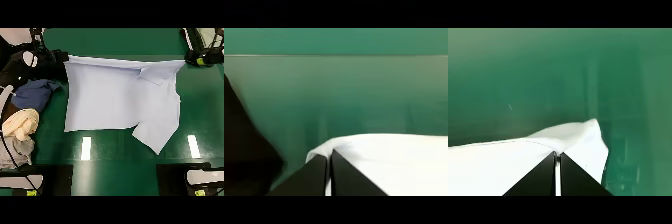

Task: Fold the shirts.

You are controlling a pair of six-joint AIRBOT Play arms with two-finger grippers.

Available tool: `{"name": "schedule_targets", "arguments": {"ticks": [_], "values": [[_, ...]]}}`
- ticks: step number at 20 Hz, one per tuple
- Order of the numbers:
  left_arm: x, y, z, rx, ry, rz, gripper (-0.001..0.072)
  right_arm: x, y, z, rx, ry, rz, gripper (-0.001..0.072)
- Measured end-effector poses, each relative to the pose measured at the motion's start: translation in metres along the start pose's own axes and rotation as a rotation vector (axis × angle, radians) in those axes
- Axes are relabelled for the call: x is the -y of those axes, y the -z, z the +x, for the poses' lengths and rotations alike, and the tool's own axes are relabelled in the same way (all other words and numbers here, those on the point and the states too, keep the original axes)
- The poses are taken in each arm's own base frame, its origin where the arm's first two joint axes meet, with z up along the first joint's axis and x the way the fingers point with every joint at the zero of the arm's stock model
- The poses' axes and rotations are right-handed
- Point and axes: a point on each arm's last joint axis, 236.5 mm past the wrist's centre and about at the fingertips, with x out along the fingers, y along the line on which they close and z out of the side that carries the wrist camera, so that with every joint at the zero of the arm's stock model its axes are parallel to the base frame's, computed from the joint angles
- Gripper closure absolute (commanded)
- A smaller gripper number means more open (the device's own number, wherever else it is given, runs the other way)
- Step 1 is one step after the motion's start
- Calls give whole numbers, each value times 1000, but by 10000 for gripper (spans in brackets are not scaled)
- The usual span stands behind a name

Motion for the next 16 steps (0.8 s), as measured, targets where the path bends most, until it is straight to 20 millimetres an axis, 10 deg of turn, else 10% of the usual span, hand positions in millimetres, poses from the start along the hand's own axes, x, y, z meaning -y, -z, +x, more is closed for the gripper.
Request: {"name": "schedule_targets", "arguments": {"ticks": [13, 15, 16], "values": [[-33, 136, -13, -506, 17, 82, 683, -3, 125, 32, -385, 82, -150, 696], [-33, 145, -16, -537, 21, 80, 181, -8, 137, 33, -419, 75, -155, 449], [-33, 147, -16, -544, 21, 75, 140, -12, 141, 32, -432, 64, -151, 385]]}}
